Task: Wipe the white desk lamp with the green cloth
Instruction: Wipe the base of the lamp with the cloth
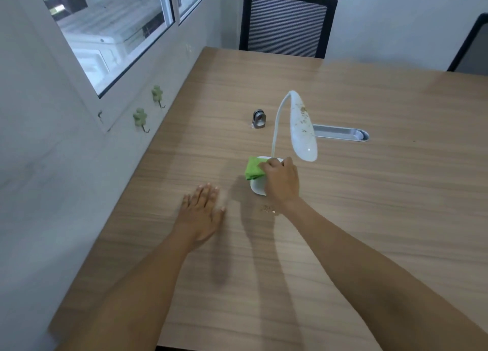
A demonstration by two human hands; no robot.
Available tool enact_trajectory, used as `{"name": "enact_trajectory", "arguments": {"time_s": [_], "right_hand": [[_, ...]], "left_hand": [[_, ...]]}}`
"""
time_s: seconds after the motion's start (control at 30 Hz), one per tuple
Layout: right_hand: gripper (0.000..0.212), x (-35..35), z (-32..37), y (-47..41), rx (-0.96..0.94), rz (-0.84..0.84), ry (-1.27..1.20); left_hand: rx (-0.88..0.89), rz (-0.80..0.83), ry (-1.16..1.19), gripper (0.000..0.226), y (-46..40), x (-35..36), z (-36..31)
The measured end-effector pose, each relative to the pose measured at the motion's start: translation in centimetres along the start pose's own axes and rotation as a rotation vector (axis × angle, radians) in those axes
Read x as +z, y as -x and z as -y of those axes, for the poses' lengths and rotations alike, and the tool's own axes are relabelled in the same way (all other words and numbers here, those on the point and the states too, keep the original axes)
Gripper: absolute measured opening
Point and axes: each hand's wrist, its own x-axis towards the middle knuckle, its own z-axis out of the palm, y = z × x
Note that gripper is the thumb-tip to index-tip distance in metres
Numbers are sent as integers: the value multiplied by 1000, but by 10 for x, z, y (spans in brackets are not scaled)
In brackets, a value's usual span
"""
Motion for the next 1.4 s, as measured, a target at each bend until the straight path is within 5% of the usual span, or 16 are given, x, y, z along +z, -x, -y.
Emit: {"name": "enact_trajectory", "arguments": {"time_s": [0.13,0.37,0.57,0.8,1.03,1.27,1.4], "right_hand": [[38,8,-2,-2,-70,142,-16],[44,14,-12,55,-233,-50,-51],[50,1,-36,28,94,-48,-212],[47,6,-47,57,-89,33,-171],[48,-21,-81,6,219,-49,-156],[49,-5,-68,-13,180,126,-232],[35,-13,-79,-23,307,121,-213]], "left_hand": [[4,32,-13,71,-2,-1,1],[-3,88,-33,74,-3,-6,-1],[-10,91,-30,66,-2,-10,-3],[33,72,-30,65,-9,-23,-4],[282,-15,56,90,-32,-31,-69],[430,-71,49,80,-38,-29,-86],[420,-43,87,75,-37,-34,-85]]}}
